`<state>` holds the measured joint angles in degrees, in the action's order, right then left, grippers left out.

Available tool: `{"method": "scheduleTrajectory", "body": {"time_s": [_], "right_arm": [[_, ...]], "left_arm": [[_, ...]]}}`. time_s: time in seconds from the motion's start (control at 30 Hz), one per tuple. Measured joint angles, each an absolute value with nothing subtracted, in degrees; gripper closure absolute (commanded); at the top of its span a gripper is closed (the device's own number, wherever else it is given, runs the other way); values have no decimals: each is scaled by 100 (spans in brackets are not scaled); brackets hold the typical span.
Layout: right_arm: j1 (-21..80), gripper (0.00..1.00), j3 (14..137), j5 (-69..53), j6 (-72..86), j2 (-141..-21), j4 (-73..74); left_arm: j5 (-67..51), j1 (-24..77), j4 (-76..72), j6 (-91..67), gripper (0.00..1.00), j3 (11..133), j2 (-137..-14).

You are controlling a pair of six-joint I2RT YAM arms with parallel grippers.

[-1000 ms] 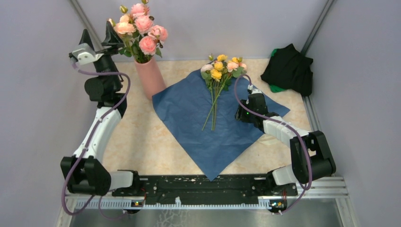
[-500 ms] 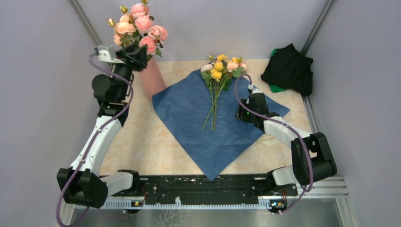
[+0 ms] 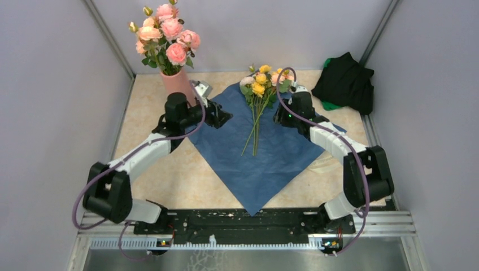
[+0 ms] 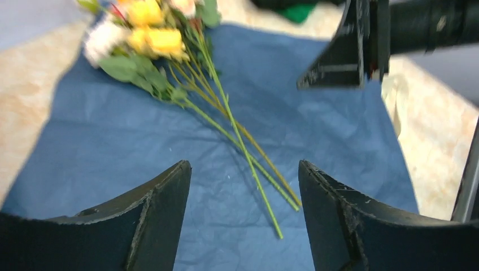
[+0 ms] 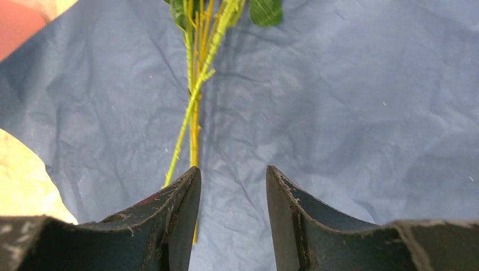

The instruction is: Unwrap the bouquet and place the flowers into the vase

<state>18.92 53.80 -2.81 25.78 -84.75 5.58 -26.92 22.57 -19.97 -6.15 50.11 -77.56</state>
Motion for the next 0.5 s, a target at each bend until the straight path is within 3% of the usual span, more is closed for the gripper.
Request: {"method": "scheduleTrajectory", "body": {"time_s": [0.13,0.5], "right_arm": [[1949,53,5789,-351,2650,-8886,545],[1988,53,5817,-309,2652,-8947,744]], "left_arm": [[-3114,2353,-1293,-141,25,5673,-8809],[-3085,2740,1485,1122,35,9751,-12357]]}}
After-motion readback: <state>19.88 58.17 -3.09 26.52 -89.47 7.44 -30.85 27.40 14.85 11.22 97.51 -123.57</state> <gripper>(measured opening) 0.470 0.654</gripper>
